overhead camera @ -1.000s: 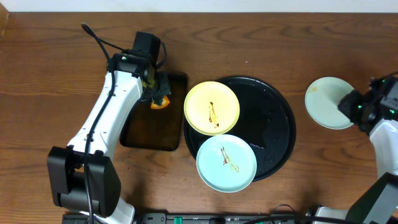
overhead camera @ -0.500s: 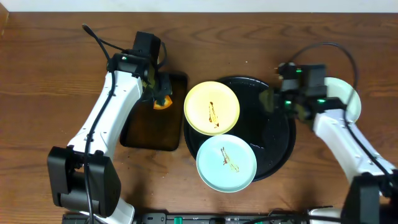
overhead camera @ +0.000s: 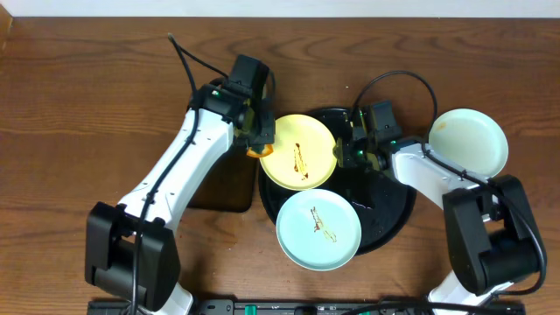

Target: Clean dirty plates on tray and stack at the side

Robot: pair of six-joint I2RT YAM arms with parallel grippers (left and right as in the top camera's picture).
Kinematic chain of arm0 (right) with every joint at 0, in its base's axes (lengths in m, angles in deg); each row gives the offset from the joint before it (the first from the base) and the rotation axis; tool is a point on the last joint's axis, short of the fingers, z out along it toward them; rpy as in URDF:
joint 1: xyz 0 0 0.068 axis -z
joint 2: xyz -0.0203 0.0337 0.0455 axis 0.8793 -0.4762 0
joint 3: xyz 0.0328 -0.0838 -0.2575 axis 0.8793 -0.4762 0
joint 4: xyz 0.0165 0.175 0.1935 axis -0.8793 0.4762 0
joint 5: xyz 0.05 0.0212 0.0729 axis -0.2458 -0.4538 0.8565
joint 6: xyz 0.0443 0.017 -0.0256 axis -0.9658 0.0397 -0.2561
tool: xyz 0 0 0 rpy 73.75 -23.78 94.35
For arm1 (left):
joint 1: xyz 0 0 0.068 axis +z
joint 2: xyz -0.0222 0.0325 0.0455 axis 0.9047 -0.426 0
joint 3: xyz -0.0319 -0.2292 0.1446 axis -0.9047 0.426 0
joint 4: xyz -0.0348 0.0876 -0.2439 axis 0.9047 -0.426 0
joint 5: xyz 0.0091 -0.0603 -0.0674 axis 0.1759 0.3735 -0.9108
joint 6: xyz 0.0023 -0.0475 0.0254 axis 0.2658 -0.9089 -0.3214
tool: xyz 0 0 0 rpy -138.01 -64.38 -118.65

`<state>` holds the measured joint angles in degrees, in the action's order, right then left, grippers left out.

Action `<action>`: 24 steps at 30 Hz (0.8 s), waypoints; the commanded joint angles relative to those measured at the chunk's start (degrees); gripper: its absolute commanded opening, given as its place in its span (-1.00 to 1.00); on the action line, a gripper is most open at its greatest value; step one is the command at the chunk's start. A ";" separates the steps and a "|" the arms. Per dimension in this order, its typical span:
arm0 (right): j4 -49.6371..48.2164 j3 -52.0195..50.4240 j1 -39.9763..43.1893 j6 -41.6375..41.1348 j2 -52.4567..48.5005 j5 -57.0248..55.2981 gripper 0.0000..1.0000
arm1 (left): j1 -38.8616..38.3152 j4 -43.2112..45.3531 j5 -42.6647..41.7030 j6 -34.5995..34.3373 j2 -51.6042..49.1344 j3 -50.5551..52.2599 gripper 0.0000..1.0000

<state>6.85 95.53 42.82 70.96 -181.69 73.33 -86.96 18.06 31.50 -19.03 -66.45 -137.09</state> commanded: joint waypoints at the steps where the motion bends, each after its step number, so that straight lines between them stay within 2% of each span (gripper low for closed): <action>1: -0.02 0.81 -0.96 -2.16 -1.38 -0.63 -0.42 | -1.33 0.52 -0.11 0.94 -1.22 0.37 -0.85; 5: 0.02 0.81 -0.46 -2.43 -1.16 -2.49 -0.90 | -2.60 0.79 -0.13 0.94 -1.42 0.39 -0.85; 6: 0.02 0.81 -0.11 -2.62 -1.11 -2.78 -0.96 | -2.84 0.90 -0.11 0.94 -1.44 0.39 -0.85; 13: 2.43 0.81 4.66 -2.78 1.66 -2.82 -0.98 | -4.07 1.62 -0.13 0.94 -1.46 0.39 -0.85; 19: 10.25 0.81 6.84 -2.78 4.74 -5.64 -0.98 | -5.62 3.80 -0.44 0.70 -2.25 0.39 -0.85; 24: 14.60 0.81 6.75 -2.75 4.63 -9.94 -0.98 | -8.35 7.91 -7.23 0.74 -3.91 0.39 -0.85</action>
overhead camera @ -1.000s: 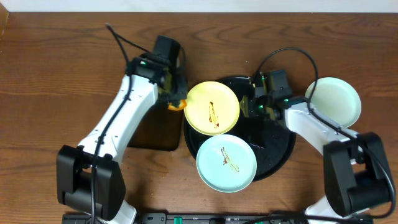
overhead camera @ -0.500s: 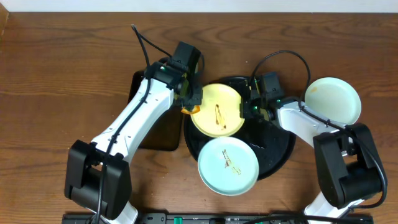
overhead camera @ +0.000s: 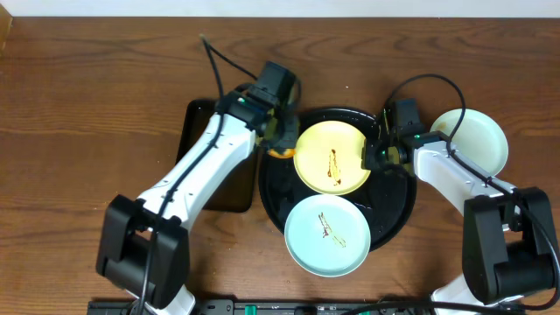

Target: Clean dirty plates on tray and stack at the side

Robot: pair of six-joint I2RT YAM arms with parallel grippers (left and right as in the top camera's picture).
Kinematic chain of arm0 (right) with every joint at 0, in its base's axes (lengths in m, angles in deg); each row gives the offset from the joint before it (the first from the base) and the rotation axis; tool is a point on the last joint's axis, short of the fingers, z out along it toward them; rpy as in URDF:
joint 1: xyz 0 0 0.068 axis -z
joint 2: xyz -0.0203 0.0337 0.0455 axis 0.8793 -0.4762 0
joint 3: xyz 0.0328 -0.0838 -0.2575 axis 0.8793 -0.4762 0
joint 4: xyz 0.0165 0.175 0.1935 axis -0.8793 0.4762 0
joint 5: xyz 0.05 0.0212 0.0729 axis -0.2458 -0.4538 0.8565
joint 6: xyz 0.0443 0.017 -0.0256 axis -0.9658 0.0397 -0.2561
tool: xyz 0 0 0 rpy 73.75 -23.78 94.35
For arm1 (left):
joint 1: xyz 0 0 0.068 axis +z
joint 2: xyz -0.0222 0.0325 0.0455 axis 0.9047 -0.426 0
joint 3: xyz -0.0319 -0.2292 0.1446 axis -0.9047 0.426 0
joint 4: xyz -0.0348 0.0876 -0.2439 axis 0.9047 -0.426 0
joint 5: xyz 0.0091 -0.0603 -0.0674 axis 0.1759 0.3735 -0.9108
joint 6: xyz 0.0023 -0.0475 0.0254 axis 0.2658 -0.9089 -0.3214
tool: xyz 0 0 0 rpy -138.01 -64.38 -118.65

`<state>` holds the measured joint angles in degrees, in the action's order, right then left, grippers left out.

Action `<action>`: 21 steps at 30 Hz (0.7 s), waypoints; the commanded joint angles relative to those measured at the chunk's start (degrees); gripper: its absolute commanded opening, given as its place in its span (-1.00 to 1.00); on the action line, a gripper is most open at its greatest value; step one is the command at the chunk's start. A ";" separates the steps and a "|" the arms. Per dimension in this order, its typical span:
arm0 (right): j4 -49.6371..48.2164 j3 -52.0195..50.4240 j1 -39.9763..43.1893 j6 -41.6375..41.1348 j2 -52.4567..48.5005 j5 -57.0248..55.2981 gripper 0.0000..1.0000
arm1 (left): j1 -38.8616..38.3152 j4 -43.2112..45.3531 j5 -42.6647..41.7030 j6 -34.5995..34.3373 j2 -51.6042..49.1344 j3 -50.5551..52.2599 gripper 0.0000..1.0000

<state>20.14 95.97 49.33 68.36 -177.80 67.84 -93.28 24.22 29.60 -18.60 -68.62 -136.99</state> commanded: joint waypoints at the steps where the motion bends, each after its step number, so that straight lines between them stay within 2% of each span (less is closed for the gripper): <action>1: 1.57 0.37 0.24 -0.17 0.74 -4.55 -0.98 | -2.89 2.64 -6.27 0.28 -2.16 0.28 -0.85; 8: 1.66 0.37 0.20 -0.17 0.74 -4.55 -0.97 | -10.19 6.27 -6.80 -0.17 -6.25 0.28 -0.85; 12: 1.86 0.37 0.15 -0.17 0.74 -4.52 -0.98 | -13.55 9.20 -6.80 -2.78 -9.51 0.28 -0.85; 21: 2.34 0.37 0.15 -0.17 0.74 -4.55 -0.98 | -15.21 13.44 -6.86 -8.22 -14.69 0.28 -0.85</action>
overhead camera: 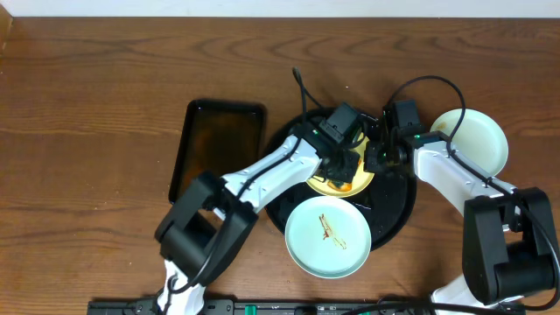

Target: Clean dirty plates on tray and stack at the side

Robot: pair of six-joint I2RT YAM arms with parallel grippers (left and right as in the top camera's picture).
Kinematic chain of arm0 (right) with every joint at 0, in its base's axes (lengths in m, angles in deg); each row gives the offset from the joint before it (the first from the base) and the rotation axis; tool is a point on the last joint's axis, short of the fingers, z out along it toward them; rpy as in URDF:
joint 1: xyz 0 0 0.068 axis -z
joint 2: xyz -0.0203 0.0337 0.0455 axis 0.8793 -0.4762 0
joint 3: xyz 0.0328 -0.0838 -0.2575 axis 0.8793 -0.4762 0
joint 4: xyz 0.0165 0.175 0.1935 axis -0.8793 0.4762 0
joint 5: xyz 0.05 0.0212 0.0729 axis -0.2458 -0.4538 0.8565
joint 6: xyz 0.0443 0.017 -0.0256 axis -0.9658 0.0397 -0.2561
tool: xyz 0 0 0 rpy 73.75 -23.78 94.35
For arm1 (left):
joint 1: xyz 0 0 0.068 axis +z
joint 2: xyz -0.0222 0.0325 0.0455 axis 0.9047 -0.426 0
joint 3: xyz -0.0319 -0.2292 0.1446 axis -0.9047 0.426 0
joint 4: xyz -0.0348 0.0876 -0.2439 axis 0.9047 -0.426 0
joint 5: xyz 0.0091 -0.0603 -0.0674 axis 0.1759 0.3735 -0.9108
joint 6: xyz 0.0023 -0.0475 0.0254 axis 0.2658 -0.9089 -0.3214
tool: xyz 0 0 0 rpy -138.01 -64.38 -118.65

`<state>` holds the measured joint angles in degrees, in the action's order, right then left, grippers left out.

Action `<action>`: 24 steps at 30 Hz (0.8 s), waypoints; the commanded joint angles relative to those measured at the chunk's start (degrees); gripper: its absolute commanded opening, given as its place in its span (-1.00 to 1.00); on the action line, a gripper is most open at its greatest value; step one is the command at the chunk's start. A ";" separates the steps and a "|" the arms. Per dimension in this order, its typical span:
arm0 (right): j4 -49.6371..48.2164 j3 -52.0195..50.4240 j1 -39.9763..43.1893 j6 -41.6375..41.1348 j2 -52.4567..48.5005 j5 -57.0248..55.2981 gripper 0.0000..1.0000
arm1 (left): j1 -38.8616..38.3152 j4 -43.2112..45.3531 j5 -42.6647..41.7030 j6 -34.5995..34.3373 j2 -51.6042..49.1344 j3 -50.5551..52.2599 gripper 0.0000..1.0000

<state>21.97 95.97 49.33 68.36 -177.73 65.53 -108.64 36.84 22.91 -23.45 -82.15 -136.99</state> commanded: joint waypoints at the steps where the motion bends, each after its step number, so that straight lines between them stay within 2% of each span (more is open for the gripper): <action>1: 0.46 0.37 0.15 -0.17 0.70 -2.23 -0.98 | 0.11 1.27 -0.39 -3.76 -1.49 0.28 -0.85; 9: 0.63 0.37 0.15 -0.17 0.68 -2.23 -0.98 | 0.11 4.26 -2.49 -4.28 -4.13 0.28 -0.85; 19: 1.20 0.37 0.15 -0.15 0.68 -2.23 -0.98 | 1.79 2.71 17.33 -4.24 -4.92 0.28 -0.85; 24: 1.33 0.37 0.15 -0.15 0.68 -2.23 -0.98 | 4.44 1.88 18.58 -3.02 -4.33 -0.09 -0.85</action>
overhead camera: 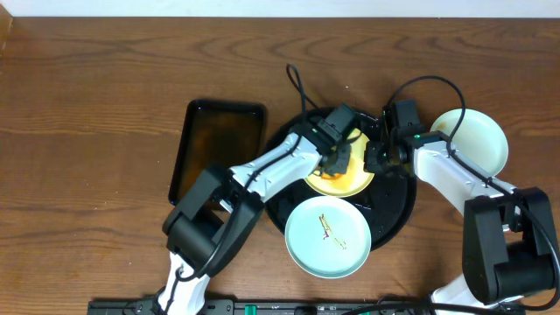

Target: Clean dirty plates on tray and stack at the side

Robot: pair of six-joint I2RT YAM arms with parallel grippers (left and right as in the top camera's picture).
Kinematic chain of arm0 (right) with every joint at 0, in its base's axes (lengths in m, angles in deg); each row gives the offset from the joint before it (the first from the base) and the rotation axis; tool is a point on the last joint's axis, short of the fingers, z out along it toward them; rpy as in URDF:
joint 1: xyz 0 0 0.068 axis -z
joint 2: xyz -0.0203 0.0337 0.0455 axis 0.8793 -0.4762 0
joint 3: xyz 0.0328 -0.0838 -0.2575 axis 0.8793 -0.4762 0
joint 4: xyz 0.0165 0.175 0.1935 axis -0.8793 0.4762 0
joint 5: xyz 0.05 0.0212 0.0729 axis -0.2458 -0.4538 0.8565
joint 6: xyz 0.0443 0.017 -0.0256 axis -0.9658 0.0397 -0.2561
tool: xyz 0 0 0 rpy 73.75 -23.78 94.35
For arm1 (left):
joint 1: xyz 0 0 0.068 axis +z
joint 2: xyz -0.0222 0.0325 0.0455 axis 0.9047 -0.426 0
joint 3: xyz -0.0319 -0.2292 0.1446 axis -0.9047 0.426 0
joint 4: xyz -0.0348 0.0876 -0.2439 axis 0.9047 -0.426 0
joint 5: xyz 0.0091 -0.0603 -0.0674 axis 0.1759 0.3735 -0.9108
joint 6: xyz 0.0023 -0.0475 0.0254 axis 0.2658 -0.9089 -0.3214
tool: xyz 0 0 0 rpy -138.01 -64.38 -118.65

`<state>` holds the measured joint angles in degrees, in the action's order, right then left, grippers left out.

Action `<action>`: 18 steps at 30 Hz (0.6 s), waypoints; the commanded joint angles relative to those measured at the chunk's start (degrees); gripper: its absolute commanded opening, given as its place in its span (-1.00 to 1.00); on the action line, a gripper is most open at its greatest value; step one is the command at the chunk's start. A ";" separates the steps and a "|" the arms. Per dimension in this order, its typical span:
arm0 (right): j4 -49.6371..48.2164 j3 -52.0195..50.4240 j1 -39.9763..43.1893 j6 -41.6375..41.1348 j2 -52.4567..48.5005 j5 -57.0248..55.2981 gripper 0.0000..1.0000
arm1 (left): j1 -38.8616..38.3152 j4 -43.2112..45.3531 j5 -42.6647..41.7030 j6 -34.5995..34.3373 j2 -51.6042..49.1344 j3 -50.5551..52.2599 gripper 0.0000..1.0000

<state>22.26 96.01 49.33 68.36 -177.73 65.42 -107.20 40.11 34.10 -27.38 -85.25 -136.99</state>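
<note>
A yellow plate (350, 179) lies on the round black tray (394, 206), mostly covered by my left arm. My left gripper (339, 166) presses down on the plate with an orange sponge (327, 174) peeking out at its fingers. At the plate's right rim is my right gripper (374, 159), seemingly shut on the edge. A light blue plate (328, 234) with a brown smear sits at the tray's front. A clean pale green plate (472, 140) rests on the table to the right.
A dark rectangular tray (219, 149) lies on the table left of the round tray. Cables arch over both wrists at the back. The table surface is brown wood.
My left gripper with the sponge has shifted slightly up and left across the yellow plate. The right gripper and all plates stay where they were.
The yellow plate first sat at the round tray's left, held between both grippers, the left holding the sponge. Then the plate stood farther right on the tray. After that my left gripper was on the plate with the sponge, and it has since shifted there.
</note>
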 commanded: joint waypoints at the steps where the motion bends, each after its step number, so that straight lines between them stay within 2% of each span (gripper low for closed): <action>1: 1.05 0.33 0.17 -0.15 0.70 -2.14 -0.98 | 3.21 -1.88 7.30 1.49 -0.59 -0.33 -0.85; 9: -0.17 0.33 0.17 -0.15 0.68 -2.14 -0.98 | 3.91 -10.84 7.69 2.91 13.31 -0.79 -0.85; 18: -0.13 -0.07 0.15 -0.15 0.50 -2.14 -0.97 | 13.14 -19.47 9.53 2.82 16.96 -0.74 -0.85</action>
<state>22.04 96.06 49.33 68.36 -177.71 65.33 -98.06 22.28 41.64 -25.44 -67.50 -137.20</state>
